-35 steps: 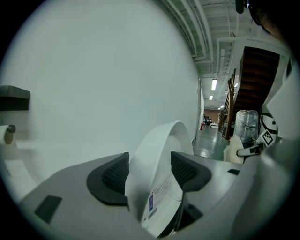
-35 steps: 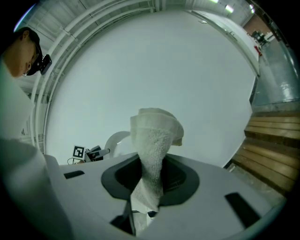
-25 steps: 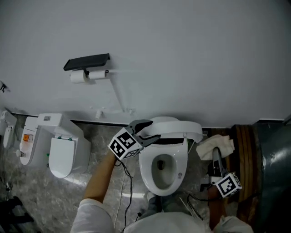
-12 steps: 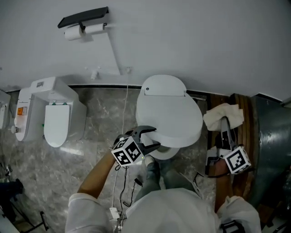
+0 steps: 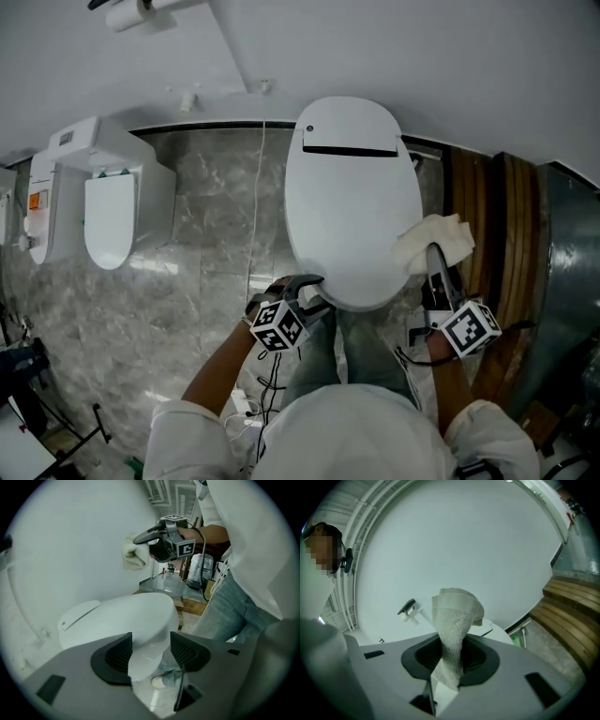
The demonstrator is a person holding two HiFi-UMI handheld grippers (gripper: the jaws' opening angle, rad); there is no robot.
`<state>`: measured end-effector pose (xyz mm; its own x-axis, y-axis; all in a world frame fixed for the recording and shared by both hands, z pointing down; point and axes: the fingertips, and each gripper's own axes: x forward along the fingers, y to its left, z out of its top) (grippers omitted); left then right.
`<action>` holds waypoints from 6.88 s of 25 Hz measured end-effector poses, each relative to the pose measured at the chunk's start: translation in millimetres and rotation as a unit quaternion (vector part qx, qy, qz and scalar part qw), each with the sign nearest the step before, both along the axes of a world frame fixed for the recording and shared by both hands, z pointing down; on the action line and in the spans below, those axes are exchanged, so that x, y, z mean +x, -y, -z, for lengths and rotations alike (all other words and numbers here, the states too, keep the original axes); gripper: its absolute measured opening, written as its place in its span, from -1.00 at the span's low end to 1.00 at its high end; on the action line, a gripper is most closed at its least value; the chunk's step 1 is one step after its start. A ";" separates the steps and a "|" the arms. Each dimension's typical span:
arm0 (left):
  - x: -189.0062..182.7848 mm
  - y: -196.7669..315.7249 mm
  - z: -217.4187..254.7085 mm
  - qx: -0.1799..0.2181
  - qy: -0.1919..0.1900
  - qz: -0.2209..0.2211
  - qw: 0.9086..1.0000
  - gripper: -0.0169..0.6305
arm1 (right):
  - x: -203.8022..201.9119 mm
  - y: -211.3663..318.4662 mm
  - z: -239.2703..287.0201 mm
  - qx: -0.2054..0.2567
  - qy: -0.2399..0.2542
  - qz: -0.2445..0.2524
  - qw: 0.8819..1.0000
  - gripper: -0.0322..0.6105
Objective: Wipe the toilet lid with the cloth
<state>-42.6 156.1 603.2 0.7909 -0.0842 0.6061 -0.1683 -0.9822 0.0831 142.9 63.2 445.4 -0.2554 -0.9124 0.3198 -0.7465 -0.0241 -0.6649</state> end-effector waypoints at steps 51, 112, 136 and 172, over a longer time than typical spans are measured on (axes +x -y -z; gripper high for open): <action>-120.2 251.3 -92.6 0.008 -0.028 0.571 0.821 -0.91 | -256.2 207.4 -321.7 -0.230 -0.016 0.343 0.911 -0.64; -68.7 199.7 -148.2 -0.063 -0.013 0.547 0.835 -0.91 | 15.0 83.3 -362.2 -0.366 -0.071 0.242 0.896 -0.61; -116.0 139.2 -158.1 -0.074 0.018 0.592 0.803 -0.91 | -240.4 18.8 -367.9 -0.313 -0.027 0.430 0.847 -0.61; -77.5 125.1 -172.1 -0.092 0.027 0.567 0.818 -0.91 | -194.2 -73.0 -362.3 -0.326 -0.017 0.468 0.821 -0.61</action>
